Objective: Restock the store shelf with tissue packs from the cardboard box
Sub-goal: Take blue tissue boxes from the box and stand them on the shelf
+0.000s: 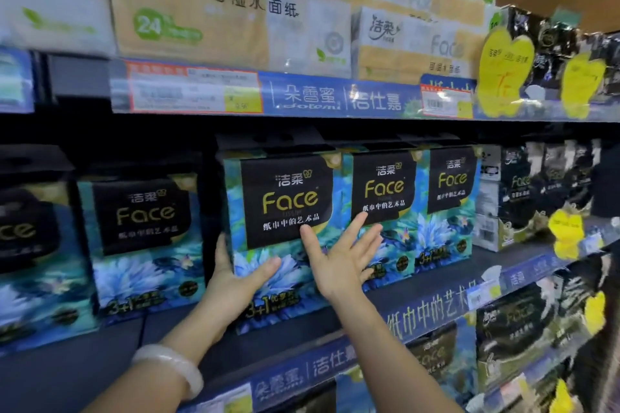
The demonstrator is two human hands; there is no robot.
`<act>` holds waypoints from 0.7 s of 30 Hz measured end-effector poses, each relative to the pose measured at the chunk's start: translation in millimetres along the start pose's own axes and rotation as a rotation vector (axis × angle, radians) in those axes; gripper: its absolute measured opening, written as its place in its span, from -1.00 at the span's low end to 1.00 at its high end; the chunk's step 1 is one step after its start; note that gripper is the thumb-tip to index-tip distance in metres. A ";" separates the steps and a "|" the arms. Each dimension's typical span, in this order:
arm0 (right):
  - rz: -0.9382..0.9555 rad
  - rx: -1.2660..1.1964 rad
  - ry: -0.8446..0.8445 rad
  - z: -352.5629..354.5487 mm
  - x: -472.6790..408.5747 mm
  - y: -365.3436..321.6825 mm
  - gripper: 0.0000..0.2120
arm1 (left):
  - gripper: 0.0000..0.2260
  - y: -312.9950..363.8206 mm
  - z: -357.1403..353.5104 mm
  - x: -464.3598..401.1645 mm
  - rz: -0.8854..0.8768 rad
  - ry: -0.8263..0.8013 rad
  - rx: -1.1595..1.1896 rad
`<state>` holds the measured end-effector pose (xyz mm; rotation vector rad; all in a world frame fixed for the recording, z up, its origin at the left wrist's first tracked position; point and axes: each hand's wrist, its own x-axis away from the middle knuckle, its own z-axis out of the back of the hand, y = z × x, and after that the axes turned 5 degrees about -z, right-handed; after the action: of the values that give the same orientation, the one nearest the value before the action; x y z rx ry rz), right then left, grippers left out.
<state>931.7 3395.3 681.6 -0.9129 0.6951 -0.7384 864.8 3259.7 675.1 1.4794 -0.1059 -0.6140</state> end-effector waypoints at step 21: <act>0.504 0.052 -0.316 -108.2 213.4 -77.3 -0.12 | -0.15 8.6 207.4 175.5 -0.079 0.328 -0.720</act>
<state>946.3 3145.5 656.9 -0.7417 0.5861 -0.1582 926.4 2995.6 655.1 0.8643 0.3957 -0.4003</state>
